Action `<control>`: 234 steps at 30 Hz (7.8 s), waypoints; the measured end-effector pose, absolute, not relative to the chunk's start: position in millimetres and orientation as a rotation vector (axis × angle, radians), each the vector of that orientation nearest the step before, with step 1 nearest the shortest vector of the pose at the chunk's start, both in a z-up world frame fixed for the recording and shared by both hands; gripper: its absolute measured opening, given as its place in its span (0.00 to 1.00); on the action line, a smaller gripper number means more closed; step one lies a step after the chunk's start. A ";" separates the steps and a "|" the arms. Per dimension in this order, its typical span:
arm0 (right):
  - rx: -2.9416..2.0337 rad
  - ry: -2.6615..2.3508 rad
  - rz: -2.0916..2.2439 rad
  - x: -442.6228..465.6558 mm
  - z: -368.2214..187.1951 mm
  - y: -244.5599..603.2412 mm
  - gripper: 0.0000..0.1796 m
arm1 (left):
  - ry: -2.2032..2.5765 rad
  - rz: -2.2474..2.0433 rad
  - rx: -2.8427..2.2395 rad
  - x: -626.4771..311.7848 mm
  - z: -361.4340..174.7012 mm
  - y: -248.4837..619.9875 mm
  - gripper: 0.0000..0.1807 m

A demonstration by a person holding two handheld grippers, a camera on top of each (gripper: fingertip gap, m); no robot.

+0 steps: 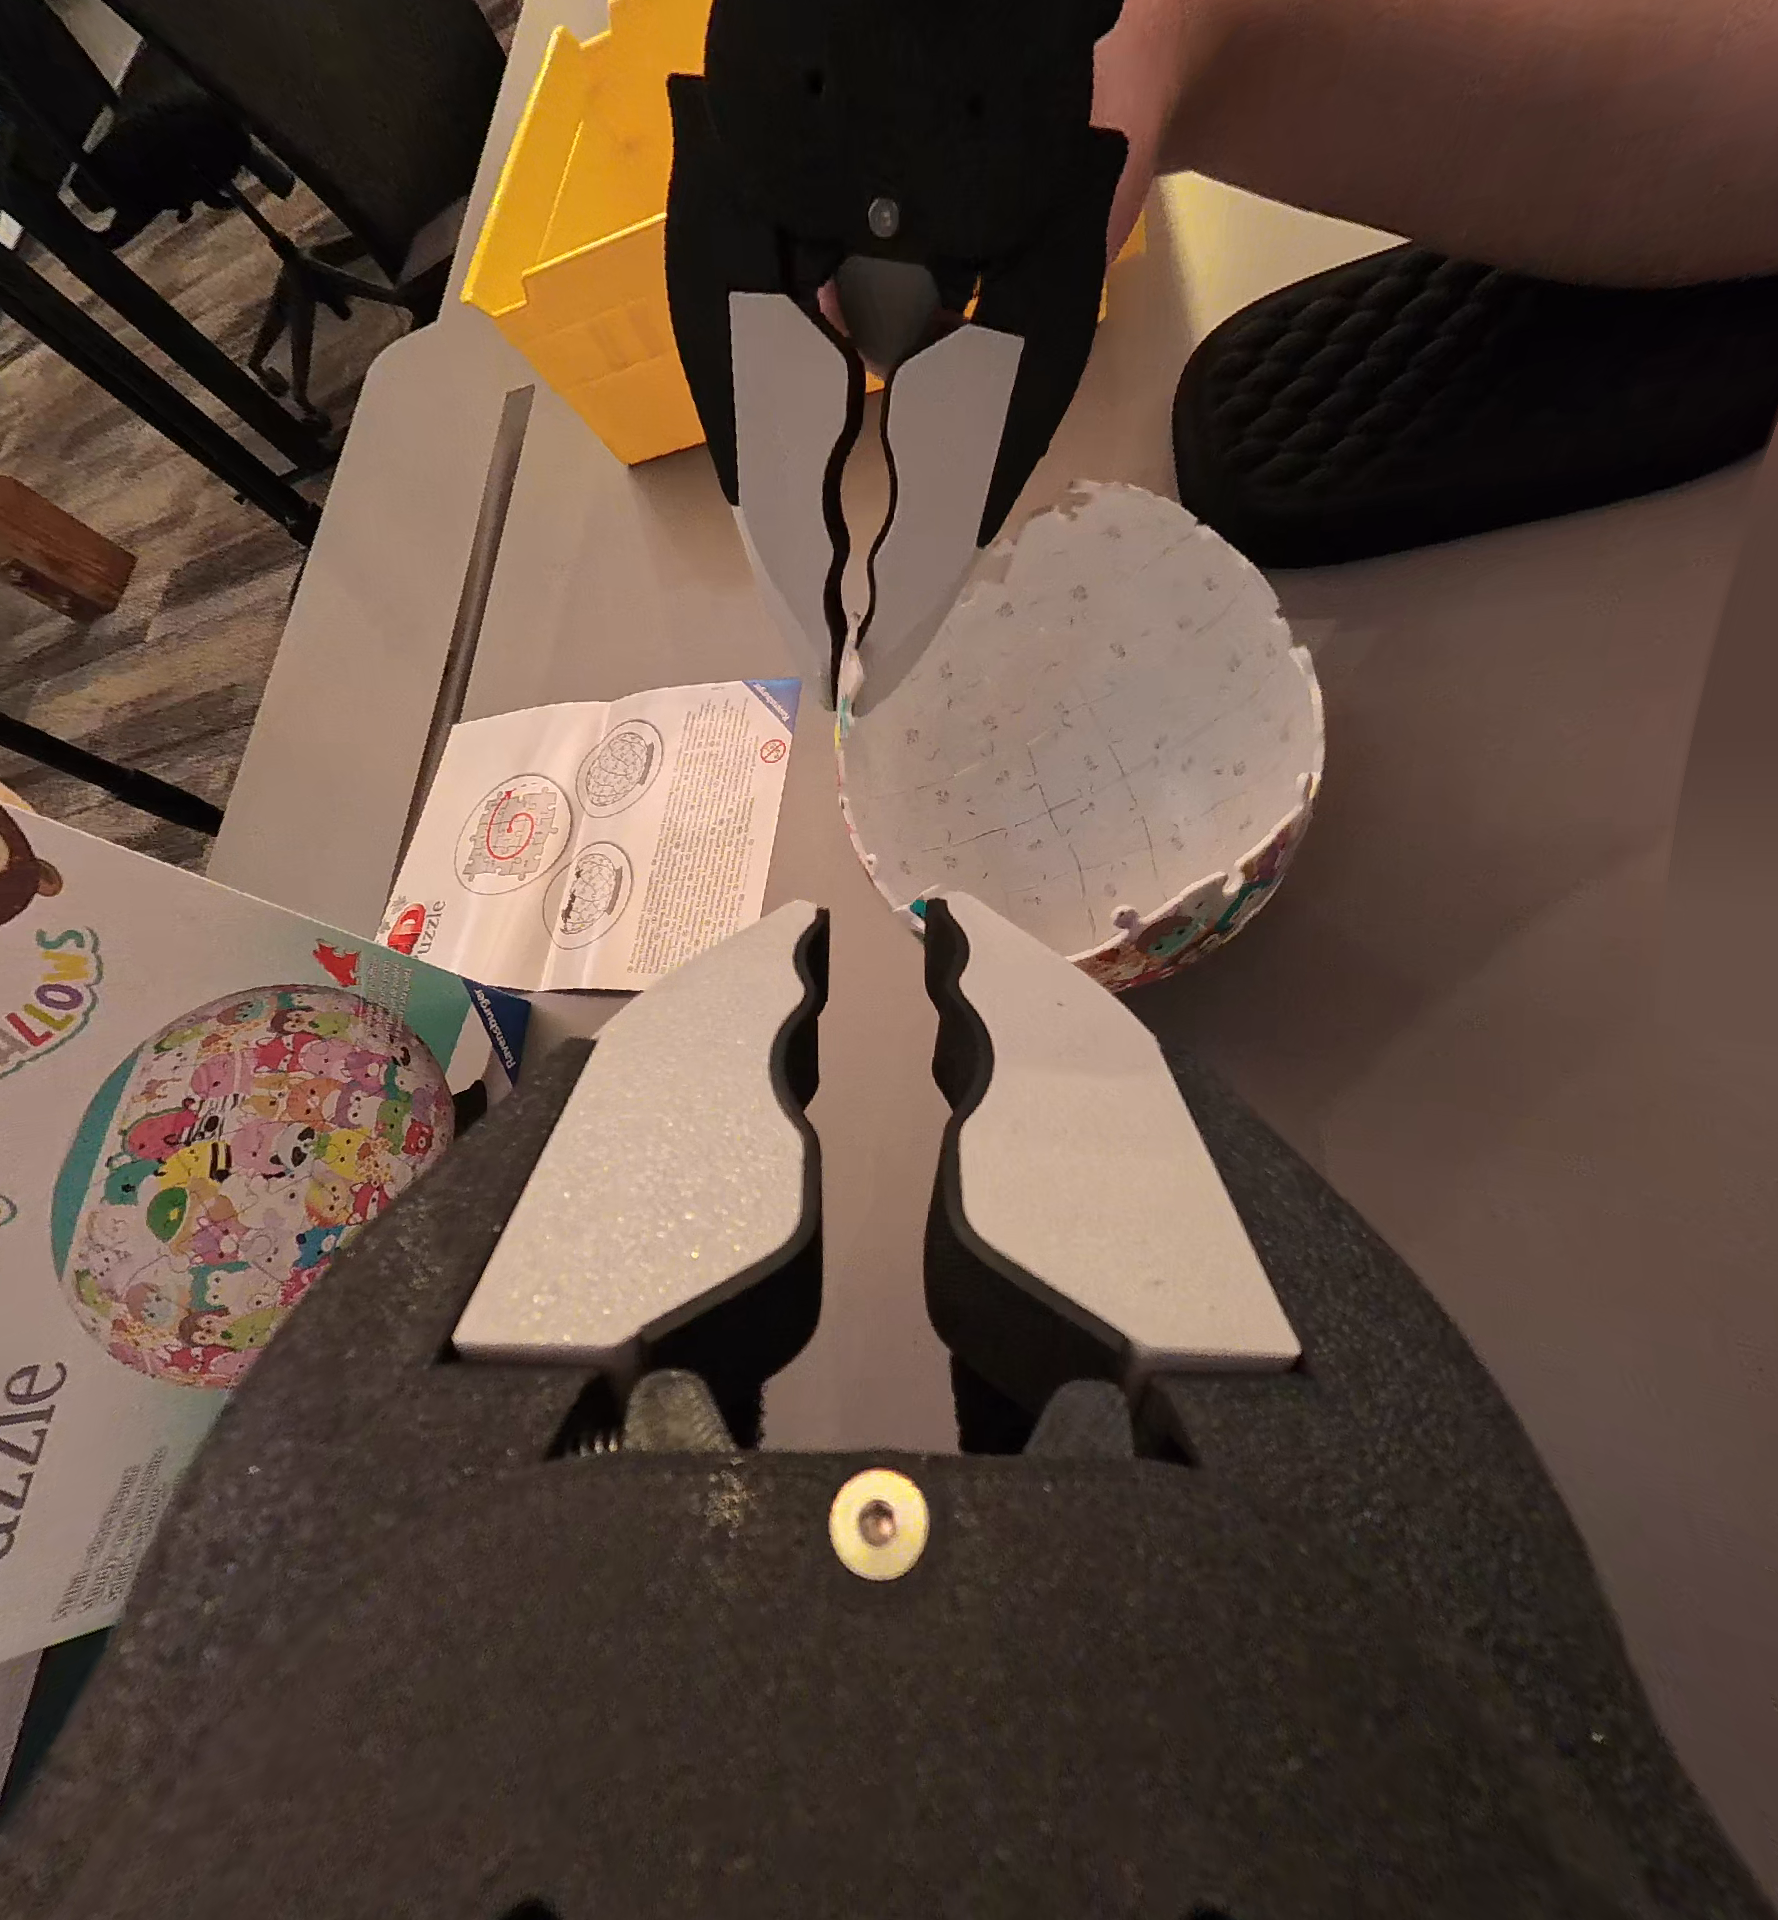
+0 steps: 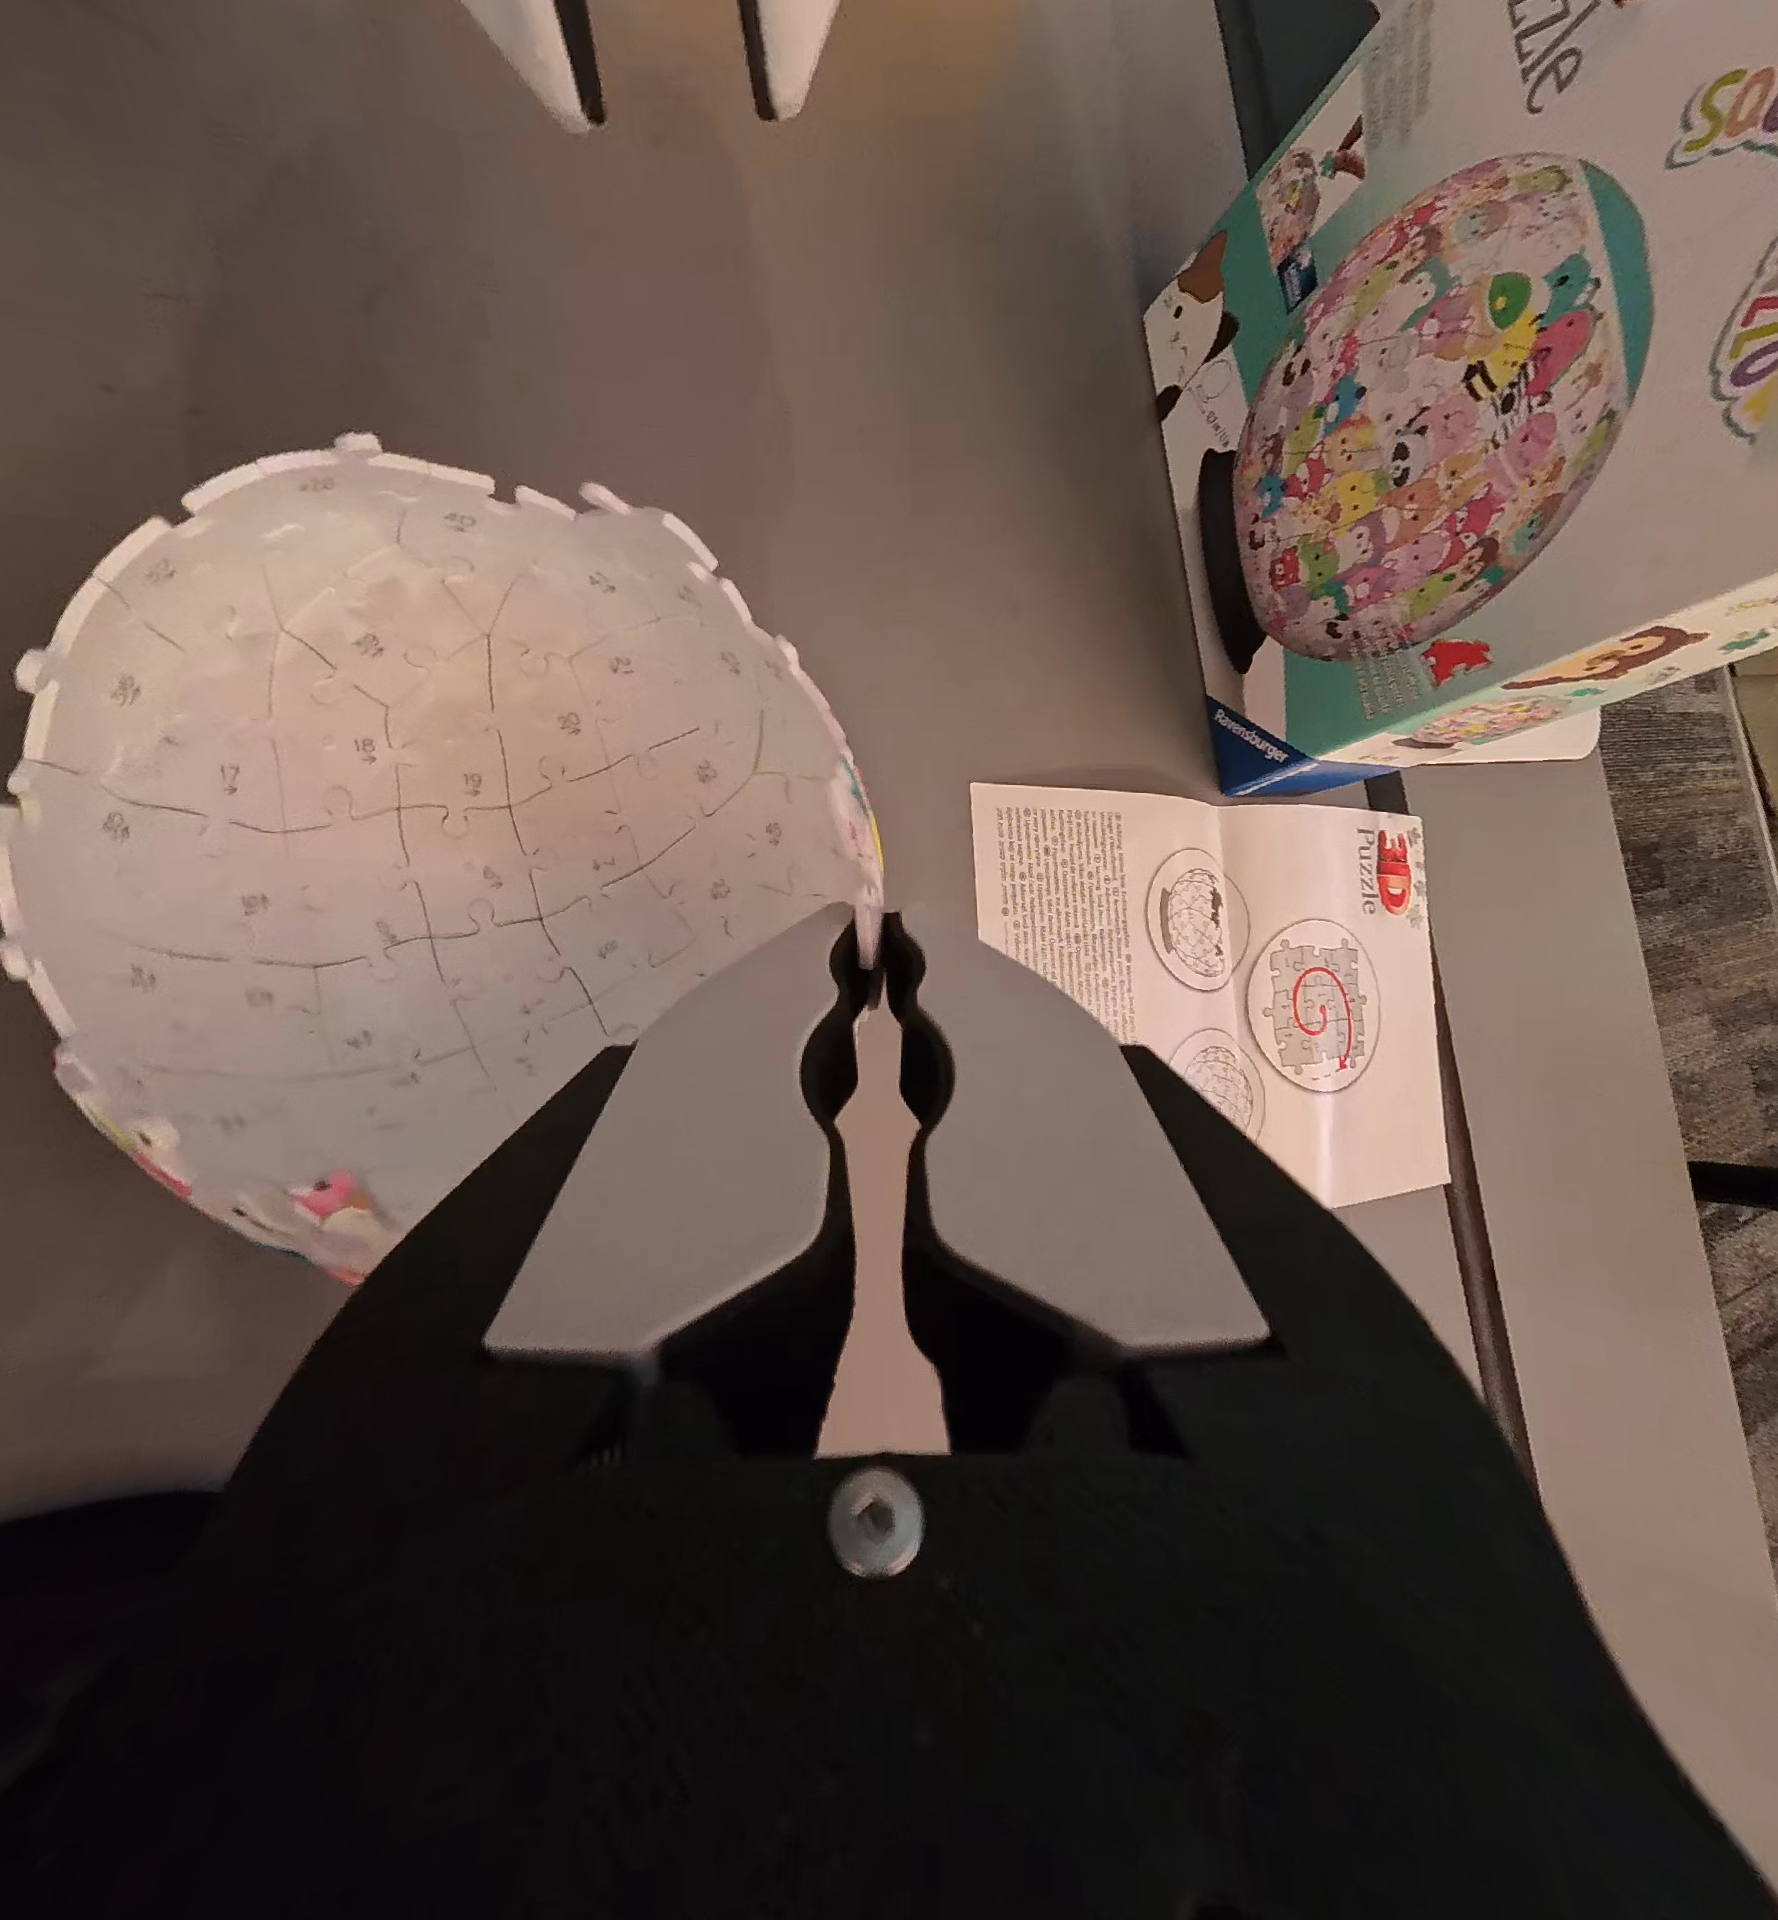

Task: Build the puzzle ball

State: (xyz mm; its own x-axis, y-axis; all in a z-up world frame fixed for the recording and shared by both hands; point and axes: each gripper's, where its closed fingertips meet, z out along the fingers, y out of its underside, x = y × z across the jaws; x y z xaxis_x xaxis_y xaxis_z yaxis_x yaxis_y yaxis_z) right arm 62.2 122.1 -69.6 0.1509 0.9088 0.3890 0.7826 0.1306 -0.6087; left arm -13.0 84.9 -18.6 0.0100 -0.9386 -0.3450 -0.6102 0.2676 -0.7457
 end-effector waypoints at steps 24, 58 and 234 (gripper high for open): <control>-1.654 -1.642 0.134 51.8 -69.9 128.3 0.02 | 1.699 -0.481 -1.438 -18.9 -22.9 81.3 0.08; -1.207 -1.146 0.621 96.2 20.9 23.7 0.16 | 2.402 0.943 -2.214 -336.2 -143.8 111.4 0.27; -1.706 -1.149 0.662 95.0 -34.3 91.9 0.02 | 1.898 -0.721 -1.694 96.0 -24.4 93.1 0.08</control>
